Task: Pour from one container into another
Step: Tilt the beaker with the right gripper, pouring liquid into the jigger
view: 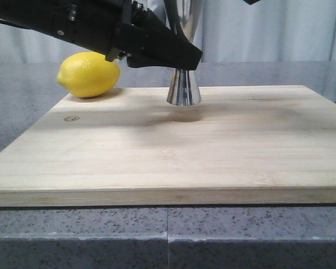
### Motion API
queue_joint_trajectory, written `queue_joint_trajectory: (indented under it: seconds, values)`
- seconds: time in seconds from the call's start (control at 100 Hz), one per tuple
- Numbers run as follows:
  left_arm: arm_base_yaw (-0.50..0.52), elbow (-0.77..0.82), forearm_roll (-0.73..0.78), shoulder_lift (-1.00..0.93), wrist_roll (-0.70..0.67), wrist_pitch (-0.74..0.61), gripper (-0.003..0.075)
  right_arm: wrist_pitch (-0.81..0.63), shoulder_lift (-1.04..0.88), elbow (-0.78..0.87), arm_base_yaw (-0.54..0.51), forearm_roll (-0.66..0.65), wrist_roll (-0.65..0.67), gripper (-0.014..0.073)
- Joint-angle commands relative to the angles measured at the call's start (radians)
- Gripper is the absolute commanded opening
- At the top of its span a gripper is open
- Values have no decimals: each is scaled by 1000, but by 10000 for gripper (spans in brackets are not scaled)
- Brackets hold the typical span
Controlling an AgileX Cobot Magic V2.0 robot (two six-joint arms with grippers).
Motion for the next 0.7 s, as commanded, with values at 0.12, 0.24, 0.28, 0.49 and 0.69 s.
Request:
queue_joint_trajectory:
  seconds: [0.12,0.24,0.28,0.49,0.69]
  values:
    - [-8,-31,-68,-54,-3,49,82,-92,-28,-41,-1,-51,-4,299]
    - [-8,-31,-68,-54,-3,49,82,-102,-28,-41,-1,-69,-4,298]
    - [-8,-31,-68,-54,-3,49,82,-107,-28,-41,-1,-72,-4,298]
    - [-8,-31,-68,-54,-3,49,82,-121,-28,-41,-1,-78,-4,298]
    - [-8,-31,-68,-54,-3,49,82,-121,-28,-41,-1,-80,-4,298]
